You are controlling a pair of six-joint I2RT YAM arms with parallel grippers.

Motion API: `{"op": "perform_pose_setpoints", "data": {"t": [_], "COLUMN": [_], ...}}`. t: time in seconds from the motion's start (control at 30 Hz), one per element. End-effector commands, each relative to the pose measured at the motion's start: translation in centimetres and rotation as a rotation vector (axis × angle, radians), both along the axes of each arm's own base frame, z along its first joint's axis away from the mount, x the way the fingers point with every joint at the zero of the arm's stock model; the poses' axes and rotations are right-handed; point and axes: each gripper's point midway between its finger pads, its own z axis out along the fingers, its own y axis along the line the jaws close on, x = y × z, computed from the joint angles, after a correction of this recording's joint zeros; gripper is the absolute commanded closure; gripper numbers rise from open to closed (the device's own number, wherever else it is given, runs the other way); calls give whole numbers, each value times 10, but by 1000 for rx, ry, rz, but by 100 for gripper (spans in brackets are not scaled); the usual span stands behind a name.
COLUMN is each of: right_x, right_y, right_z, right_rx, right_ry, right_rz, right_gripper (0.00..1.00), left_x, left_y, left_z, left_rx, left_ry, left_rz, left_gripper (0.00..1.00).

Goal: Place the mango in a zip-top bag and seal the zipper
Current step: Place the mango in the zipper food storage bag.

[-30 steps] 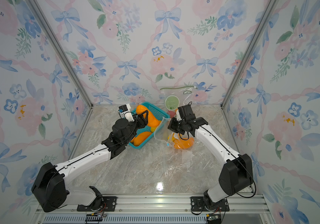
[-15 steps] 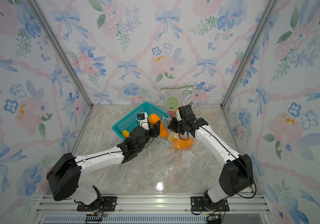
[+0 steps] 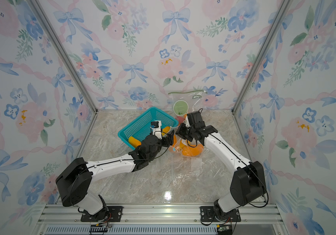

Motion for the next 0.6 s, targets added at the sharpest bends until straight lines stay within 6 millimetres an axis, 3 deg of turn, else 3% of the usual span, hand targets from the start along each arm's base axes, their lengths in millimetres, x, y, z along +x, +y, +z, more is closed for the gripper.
{"op": "perform_pose_setpoints", "data": {"t": [0.0,0.2,0.33,0.43,0.57], "right_x": [6,6,7,7,7], "right_y": [-3,-3,-4,-4,-3], "right_z": [11,14,15,15,15], "right_rx": [26,29,30,35,32], "right_ry": [-45,-53,-58,-61,-68], "right_rz": [-31,-37,-39,-38,-33], "right_gripper": [100,100,100,100,100], "left_x": [0,-1,0,5,7], "left_y": [-9,0,19,37,48], "left_z": [12,21,27,17,-9], "left_rx": [-24,-40,-47,-23,-48], "left_ry": [-25,-34,5,94,226], "left_rz": [-29,-10,58,118,70], "left_gripper": [20,24,25,25,24]}}
